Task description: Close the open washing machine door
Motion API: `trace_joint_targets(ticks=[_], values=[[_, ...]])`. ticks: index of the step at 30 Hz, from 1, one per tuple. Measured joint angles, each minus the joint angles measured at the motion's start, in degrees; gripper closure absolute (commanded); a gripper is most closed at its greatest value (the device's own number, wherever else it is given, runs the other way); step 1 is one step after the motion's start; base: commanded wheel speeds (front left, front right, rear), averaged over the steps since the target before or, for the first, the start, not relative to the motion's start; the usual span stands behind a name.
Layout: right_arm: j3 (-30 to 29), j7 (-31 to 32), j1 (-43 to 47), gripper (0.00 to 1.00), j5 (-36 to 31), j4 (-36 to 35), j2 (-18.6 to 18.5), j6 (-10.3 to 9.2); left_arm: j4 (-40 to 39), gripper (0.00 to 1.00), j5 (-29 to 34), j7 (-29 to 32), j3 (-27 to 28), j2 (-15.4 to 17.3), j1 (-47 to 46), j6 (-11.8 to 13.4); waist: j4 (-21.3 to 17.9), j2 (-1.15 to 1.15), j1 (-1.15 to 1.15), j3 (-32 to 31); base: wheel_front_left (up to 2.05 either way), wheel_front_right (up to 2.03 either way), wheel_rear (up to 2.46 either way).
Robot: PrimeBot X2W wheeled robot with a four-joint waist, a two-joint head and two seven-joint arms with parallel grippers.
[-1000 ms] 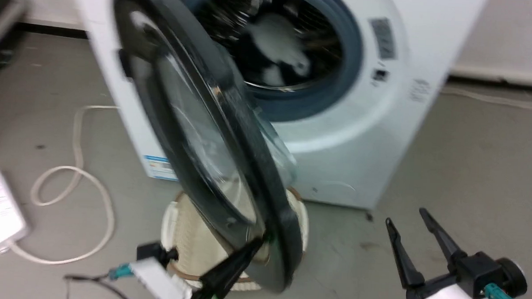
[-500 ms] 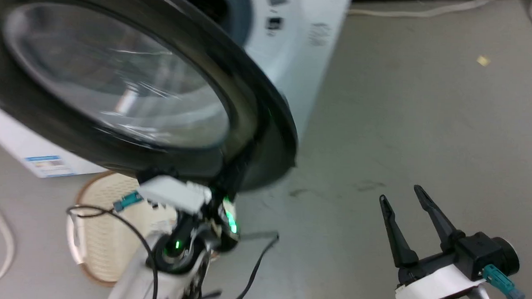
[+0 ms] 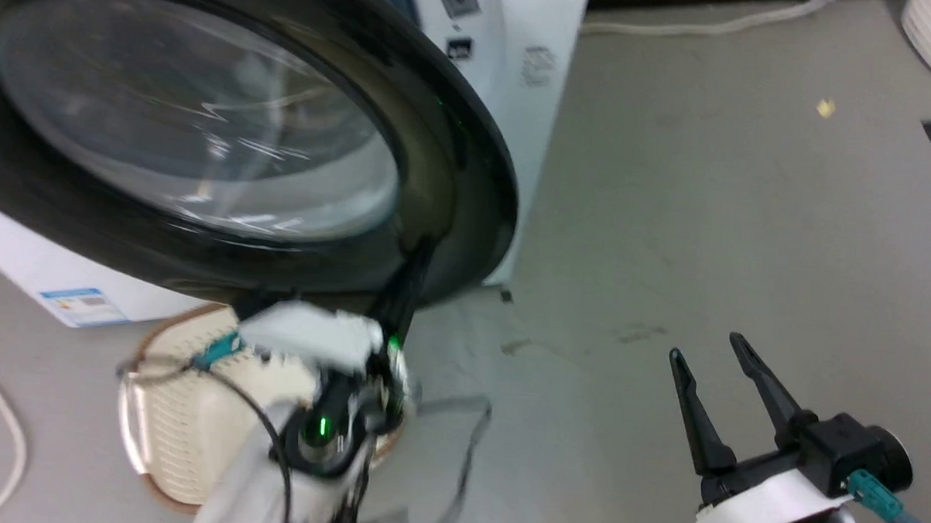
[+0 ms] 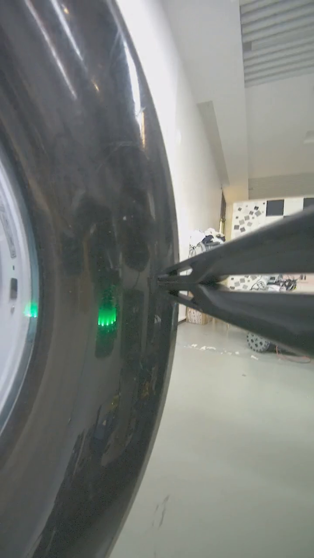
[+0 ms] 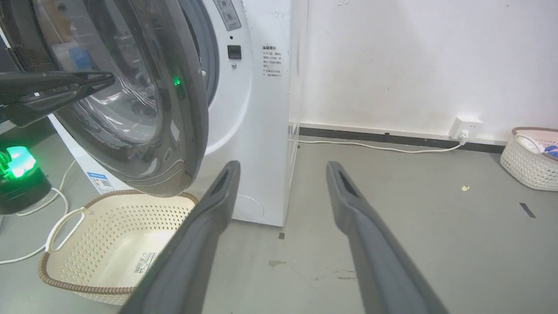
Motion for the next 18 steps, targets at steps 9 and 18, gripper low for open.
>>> trace_joint_targets(ticks=[9, 18], values=[[-0.01, 0.00, 4.97, 0.00, -0.11, -0.46, -1.53, 0.00, -9.47, 0.00, 24.79, -14.01, -5.82, 9.48, 16.28, -0.01, 7.00, 0.00, -0.01, -6.75, 0.00, 0.00, 0.00], [0.88, -0.01, 7.51, 0.00, -0.74, -1.78, -1.42, 0.00, -15.91, 0.00, 63.57, -15.77, 13.05, 6.04, 26.29, 2.50, 15.33, -0.01, -0.02, -11.45, 0.00, 0.00, 0.00]])
